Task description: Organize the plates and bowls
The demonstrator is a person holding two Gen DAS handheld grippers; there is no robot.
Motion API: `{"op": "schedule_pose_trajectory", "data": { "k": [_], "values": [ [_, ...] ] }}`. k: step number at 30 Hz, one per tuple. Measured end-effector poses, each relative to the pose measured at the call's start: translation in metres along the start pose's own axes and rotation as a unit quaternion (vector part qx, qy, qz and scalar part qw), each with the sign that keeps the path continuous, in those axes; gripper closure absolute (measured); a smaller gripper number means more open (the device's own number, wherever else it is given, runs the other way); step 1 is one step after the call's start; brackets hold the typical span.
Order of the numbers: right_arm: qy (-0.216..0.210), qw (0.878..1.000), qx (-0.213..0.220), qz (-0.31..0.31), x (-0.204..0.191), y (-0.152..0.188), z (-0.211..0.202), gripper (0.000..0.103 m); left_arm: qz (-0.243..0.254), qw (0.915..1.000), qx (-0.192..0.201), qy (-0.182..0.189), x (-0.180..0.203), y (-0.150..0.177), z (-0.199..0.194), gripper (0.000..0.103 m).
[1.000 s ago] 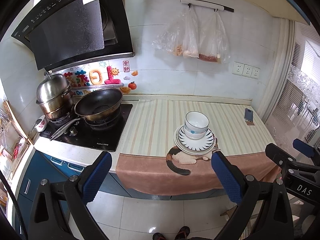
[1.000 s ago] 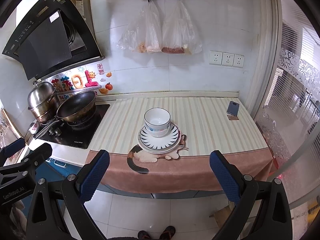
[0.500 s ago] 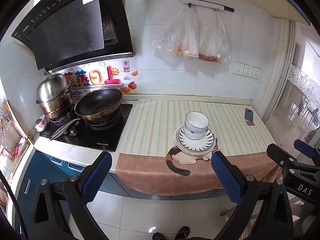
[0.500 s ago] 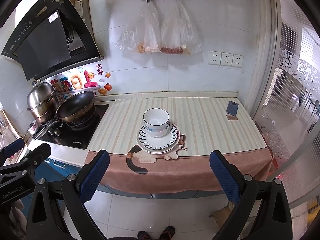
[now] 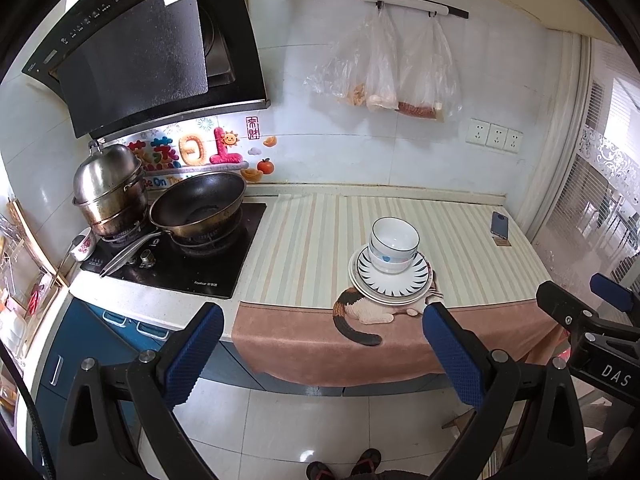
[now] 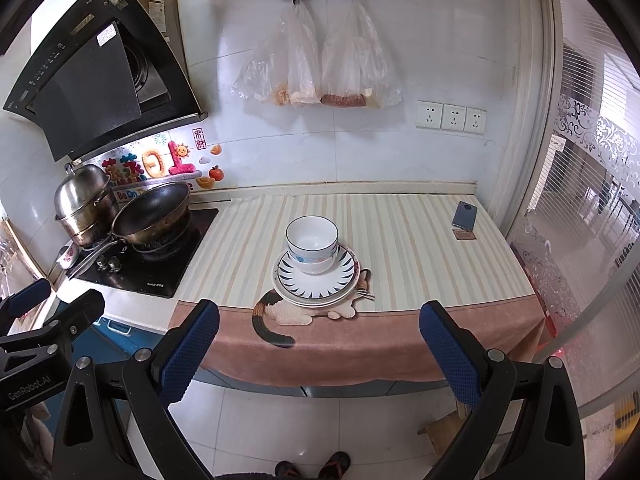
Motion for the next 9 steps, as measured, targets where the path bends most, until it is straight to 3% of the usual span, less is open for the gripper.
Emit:
{"op": "schedule_pose_trajectory", "data": {
  "k": [9],
  "values": [
    [-0.002, 1.0, -0.002, -0.003, -0.0007, 0.0027, -0.0005, 0.001, -0.001, 1.0, 0.0, 0.001, -0.0014, 0.0011, -0.0006, 0.001]
  ]
}}
Point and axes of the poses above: each gripper's, at about its wrist camera, not at the fingertips, and z roughly the way its jaws point, x to its right, y to its underside, the point moved 3 cm from there along z, roughly the way its jaws point, and after that the axes turned 14 degrees about -x, right-handed, at the moved point
